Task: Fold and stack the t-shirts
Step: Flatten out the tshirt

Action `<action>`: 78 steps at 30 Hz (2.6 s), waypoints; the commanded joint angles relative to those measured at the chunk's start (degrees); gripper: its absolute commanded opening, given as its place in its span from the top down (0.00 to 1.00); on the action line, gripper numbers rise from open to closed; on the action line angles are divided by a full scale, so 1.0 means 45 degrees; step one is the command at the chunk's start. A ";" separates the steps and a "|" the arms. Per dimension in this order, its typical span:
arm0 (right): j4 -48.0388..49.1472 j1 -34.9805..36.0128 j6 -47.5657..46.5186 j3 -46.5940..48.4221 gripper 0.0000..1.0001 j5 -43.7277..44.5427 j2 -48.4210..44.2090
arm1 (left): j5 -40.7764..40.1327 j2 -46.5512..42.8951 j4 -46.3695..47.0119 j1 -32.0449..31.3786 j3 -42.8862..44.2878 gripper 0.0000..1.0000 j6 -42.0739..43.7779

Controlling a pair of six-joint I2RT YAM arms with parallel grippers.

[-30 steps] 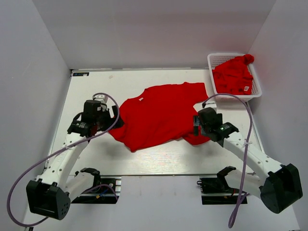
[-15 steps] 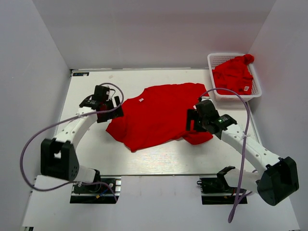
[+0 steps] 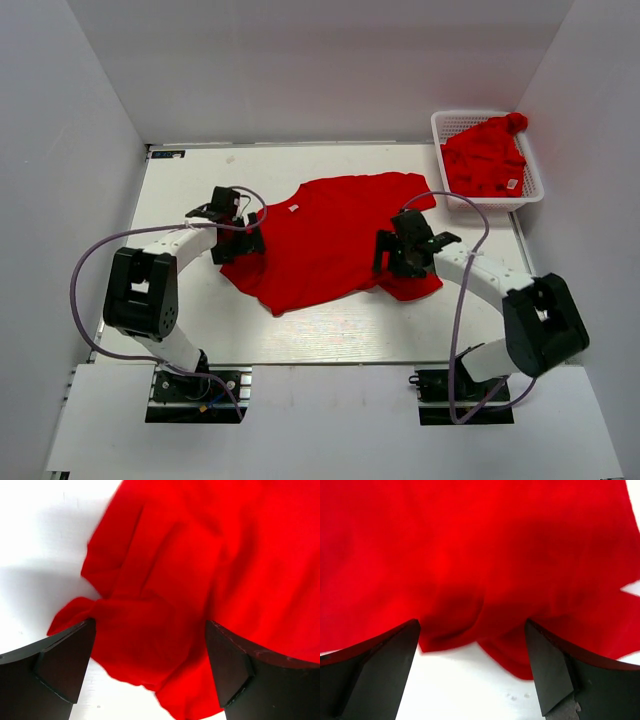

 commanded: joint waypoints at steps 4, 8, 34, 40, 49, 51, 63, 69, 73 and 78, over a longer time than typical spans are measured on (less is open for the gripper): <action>0.0913 -0.0664 -0.0141 0.0951 0.10 0.0011 0.1799 | -0.0278 -0.0356 -0.0164 -0.0075 -0.1426 0.00 -0.0402; 0.0933 -0.1154 -0.0493 0.1673 0.10 0.0284 0.2854 | -0.0262 -0.1077 -0.0303 -0.0075 -0.2500 0.00 -0.0851; -0.0102 -0.2776 -0.5142 0.8552 0.10 -0.0320 0.5574 | -0.1491 -0.4673 -0.5246 -0.0251 -0.0901 0.00 -0.1478; -0.0765 -0.2776 -0.4595 0.5876 0.10 -0.0223 0.2234 | 0.0189 -0.4399 -0.3312 -0.0387 -0.2715 0.00 -0.1457; -0.1371 -0.2619 -0.4088 0.3160 0.10 -0.2001 -0.1515 | 0.0033 -0.4634 -0.1595 -0.0525 -0.4042 0.23 -0.1576; -0.1488 -0.2561 -0.4009 0.2828 0.10 -0.2001 -0.2006 | 0.0033 -0.4497 -0.1242 -0.0525 -0.4337 0.28 -0.1576; -0.2582 -0.2424 -0.3814 0.2182 0.10 -0.1708 -0.3433 | 0.1026 -0.3462 0.0476 -0.1091 -0.5177 0.68 -0.1712; -0.2758 -0.2307 -0.3755 0.1285 0.10 -0.1804 -0.3804 | 0.1380 -0.3344 0.1162 -0.1676 -0.4068 1.00 -0.1322; -0.2407 -0.1782 -0.3931 -0.0002 0.10 -0.2956 -0.4136 | 0.1693 -0.3557 0.1279 -0.1910 -0.1980 1.00 -0.0523; -0.1783 -0.0494 -0.4262 -0.0708 0.10 -0.3270 -0.3982 | 0.2005 -0.3930 0.1436 -0.2203 0.1418 1.00 0.0279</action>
